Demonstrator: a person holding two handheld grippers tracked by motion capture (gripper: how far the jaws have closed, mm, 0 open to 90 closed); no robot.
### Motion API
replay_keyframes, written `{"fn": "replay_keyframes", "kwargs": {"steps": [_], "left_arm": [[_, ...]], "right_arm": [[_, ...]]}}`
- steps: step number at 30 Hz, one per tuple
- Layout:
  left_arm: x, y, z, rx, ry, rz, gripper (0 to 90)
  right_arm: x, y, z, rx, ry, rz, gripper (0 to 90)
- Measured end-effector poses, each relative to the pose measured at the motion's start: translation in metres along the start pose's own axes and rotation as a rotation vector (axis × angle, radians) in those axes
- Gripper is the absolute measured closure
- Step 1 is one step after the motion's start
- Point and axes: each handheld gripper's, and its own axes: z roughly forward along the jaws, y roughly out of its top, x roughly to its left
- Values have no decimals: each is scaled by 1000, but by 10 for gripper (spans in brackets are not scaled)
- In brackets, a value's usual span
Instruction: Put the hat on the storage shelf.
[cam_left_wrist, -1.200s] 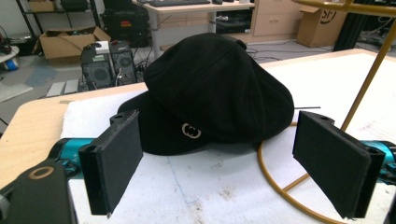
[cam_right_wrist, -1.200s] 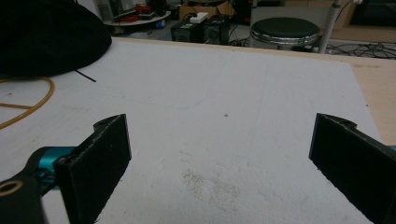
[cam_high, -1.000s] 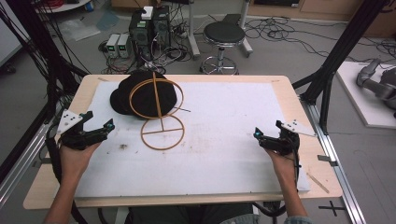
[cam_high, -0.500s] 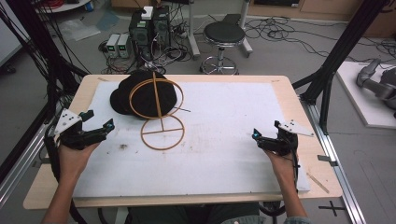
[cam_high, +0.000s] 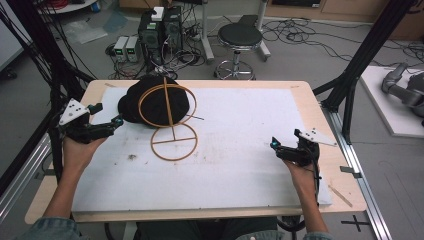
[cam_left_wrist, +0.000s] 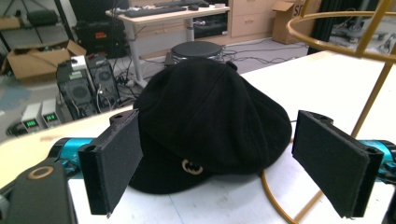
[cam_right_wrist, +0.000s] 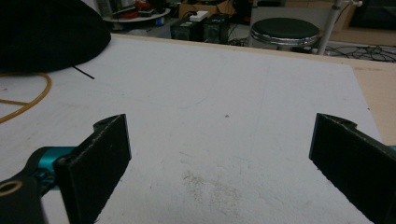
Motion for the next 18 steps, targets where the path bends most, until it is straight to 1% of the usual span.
{"fn": "replay_keyframes", "kwargs": {"steps": [1,2,3,6,8,9,13,16,18], "left_arm": [[1,2,1,-2,-2,4,165],[4,7,3,-4,-8,7,165],[4,7,3,-4,-8,7,165],[11,13,7,-10,-13,12,165],[15,17,10,-18,-23,11,165],[18,18,13,-14,-28,13,165],[24,26,24,1,-34,31,165],[28,33,37,13,-39,50,165],[30,36,45,18,-44,55,165]], "right_arm": [[0,0,0,0,0,0,50],[0,0,0,-2,2,5,50],[0,0,0,-6,1,1,50],[-1,0,-1,-7,0,-3,50],[-1,0,-1,3,1,5,50],[-1,0,-1,3,1,5,50],[0,-1,-1,-1,2,-3,51],[1,0,-1,-2,5,10,51],[0,0,-2,-5,3,7,50]]}}
